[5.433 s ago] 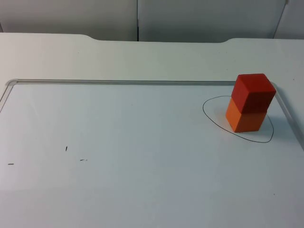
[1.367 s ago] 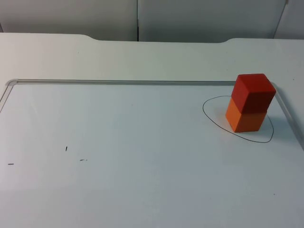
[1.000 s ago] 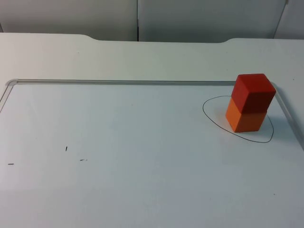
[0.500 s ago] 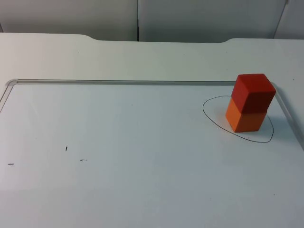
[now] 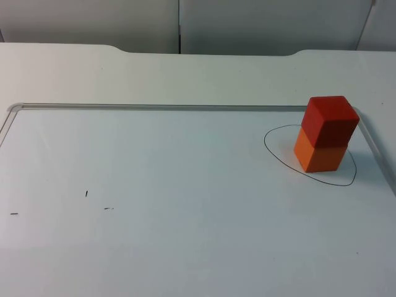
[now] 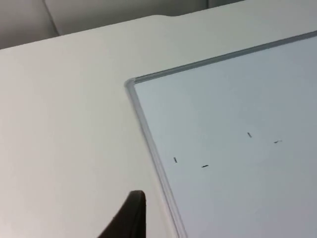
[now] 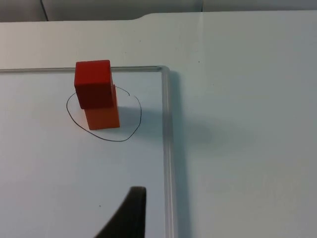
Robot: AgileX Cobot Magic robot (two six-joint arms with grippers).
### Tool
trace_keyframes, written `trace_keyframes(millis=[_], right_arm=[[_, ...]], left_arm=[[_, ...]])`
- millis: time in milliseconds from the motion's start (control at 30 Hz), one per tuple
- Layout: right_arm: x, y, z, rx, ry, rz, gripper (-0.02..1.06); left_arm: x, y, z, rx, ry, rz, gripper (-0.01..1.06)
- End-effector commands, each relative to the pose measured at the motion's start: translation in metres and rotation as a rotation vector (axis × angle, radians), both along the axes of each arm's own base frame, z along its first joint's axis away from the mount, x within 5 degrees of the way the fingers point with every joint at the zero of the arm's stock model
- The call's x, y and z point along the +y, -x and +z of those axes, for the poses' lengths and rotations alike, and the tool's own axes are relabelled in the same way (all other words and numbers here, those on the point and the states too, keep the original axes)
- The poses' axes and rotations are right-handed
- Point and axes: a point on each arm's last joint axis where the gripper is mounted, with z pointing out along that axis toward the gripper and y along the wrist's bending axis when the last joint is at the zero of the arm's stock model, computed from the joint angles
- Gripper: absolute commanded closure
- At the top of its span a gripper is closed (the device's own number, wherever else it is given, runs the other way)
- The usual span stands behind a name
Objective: Pick up one cube with the left hand and another cube with the right hand. First place the cube in the right hand at the target position, then stack the cube in the left hand on top.
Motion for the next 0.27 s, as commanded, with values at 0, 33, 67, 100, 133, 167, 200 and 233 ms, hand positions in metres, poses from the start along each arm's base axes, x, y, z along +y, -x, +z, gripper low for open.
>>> trace_keyframes(millis=[0, 33, 67, 100, 133, 167, 200, 233], right_arm=[[0.0005, -0.0002, -0.0008, -0.005, 0.001, 0.000, 0.00], [0.0005, -0.0002, -0.0008, -0.005, 0.001, 0.000, 0.00], [0.0005, -0.0002, -0.0008, -0.005, 0.001, 0.000, 0.00], [0.0005, -0.0002, -0.0008, -0.005, 0.001, 0.000, 0.00], [0.0005, -0.0002, -0.0008, -0.005, 0.001, 0.000, 0.00], [0.0005, -0.0002, -0.0008, -0.005, 0.001, 0.000, 0.00], [0.0005, -0.0002, -0.0008, -0.005, 0.001, 0.000, 0.00], [0.0005, -0.0002, -0.0008, -0.005, 0.001, 0.000, 0.00]], left_arm=[[-0.0010, 0.0001, -0.0002, -0.008, 0.010, 0.046, 0.00], [-0.0012, 0.0002, -0.0002, -0.009, 0.010, 0.081, 0.00], [-0.0014, 0.0003, -0.0002, -0.009, 0.010, 0.107, 0.00], [-0.0014, 0.0003, -0.0002, -0.009, 0.010, 0.107, 0.00], [-0.0016, 0.0004, -0.0002, -0.009, 0.010, 0.131, 0.00], [-0.0017, 0.0005, -0.0002, -0.009, 0.010, 0.158, 0.00], [-0.0018, 0.0006, -0.0002, -0.009, 0.010, 0.171, 0.00], [-0.0019, 0.0006, -0.0002, -0.009, 0.010, 0.182, 0.00]])
